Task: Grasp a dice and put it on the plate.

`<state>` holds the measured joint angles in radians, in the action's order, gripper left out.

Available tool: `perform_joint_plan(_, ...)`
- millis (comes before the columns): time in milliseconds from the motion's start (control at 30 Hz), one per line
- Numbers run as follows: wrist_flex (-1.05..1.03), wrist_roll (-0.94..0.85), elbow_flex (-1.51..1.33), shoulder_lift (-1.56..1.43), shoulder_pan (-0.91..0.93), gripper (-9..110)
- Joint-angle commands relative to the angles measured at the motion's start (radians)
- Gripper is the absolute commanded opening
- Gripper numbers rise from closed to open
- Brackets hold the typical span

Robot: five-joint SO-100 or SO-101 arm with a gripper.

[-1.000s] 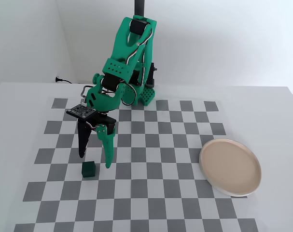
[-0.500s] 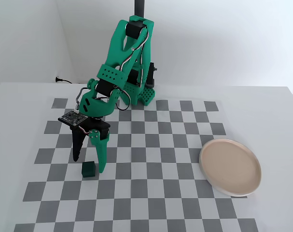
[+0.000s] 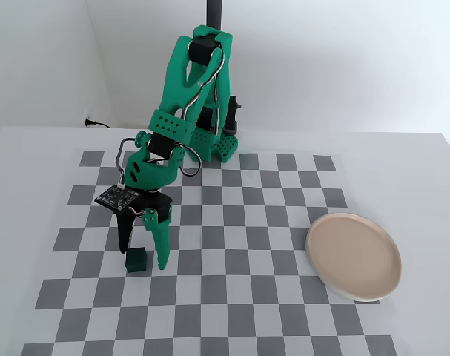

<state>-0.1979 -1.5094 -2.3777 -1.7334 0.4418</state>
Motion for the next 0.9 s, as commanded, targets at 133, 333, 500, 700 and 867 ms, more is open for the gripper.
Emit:
perform_joint_plan(133,0.041,-0.012,0.078,0.008,-0.011,31)
perform_joint_plan(333,0.034,-0.006,0.077,0.012,-0.018,31)
perform_joint_plan(500,0.017,-0.009,0.072,0.009,-0.025,32)
perform_joint_plan(700,0.009,-0.031,0.043,-0.02,-0.051,32)
perform_joint_plan(867,0.005,-0.02,0.031,-0.037,-0.075,31)
